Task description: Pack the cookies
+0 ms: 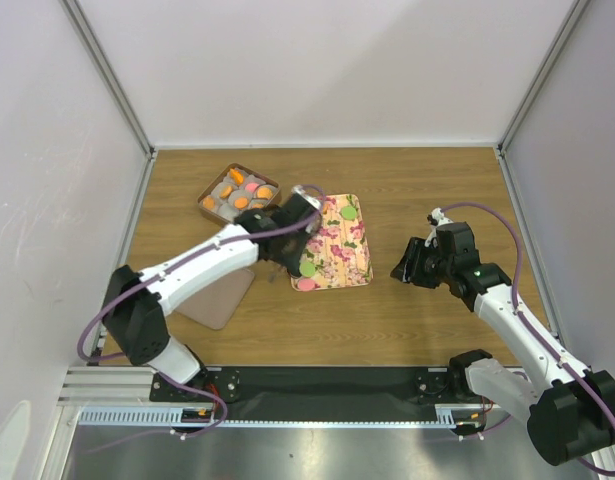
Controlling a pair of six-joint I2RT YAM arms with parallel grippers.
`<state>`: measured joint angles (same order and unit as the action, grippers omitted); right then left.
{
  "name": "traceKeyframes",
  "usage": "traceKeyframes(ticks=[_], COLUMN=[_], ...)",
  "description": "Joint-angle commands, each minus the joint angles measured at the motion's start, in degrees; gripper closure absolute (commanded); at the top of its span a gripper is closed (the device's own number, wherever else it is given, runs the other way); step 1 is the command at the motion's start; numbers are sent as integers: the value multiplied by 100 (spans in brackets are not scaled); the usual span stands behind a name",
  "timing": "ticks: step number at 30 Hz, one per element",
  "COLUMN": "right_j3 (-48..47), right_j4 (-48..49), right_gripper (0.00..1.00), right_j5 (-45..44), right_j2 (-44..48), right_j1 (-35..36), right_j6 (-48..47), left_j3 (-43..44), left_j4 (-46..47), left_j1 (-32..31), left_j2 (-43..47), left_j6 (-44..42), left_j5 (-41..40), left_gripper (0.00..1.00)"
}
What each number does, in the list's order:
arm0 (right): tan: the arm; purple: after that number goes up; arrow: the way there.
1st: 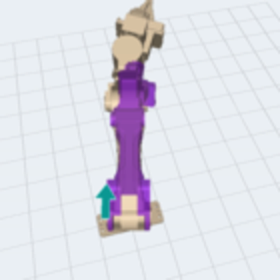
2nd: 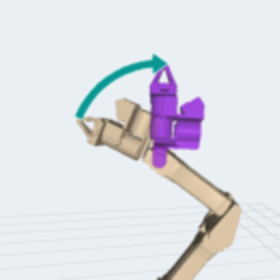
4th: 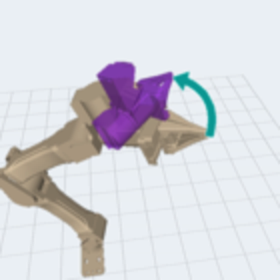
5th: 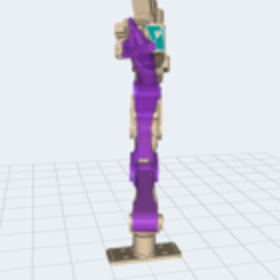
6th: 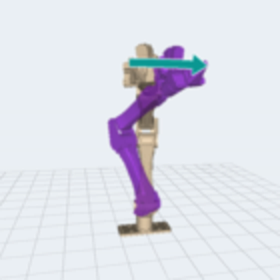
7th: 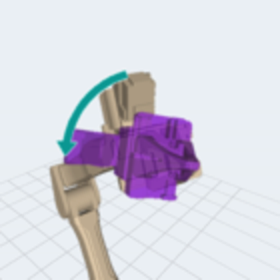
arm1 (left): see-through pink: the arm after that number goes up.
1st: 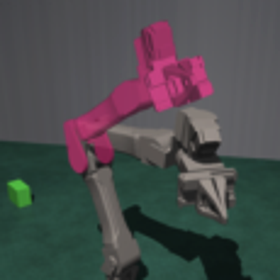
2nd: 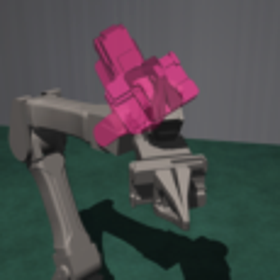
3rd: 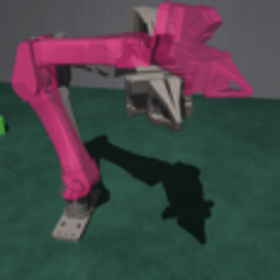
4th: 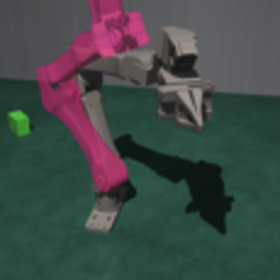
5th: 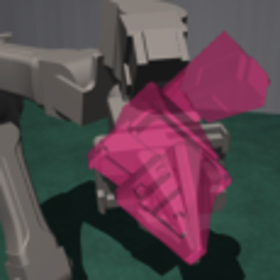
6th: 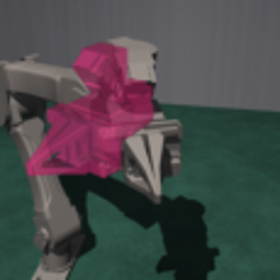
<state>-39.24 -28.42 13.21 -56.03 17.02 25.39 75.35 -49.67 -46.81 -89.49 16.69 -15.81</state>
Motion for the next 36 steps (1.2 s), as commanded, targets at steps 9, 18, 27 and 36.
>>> traceKeyframes(ticks=[9, 18, 27, 36], right_j3=[-39, -4, 31, 48], right_j4=[188, 258, 285, 302], right_gripper=[52, 52, 52, 52], right_j5=[304, 436, 472, 498], right_j2=[13, -40, -57, -48], right_j1=[-40, -58, -102, -155], right_j6=[-69, -78, -51, -60], left_j3=[594, 595, 481, 270], left_j4=[72, 80, 89, 115], left_j1=[2122, 2791, 3046, 3107], left_j2=[240, -200, -332, -253], left_j6=[-552, -728, -772, -790], left_j5=[-124, -159, -141, -106], left_gripper=[60, 60, 60, 59])
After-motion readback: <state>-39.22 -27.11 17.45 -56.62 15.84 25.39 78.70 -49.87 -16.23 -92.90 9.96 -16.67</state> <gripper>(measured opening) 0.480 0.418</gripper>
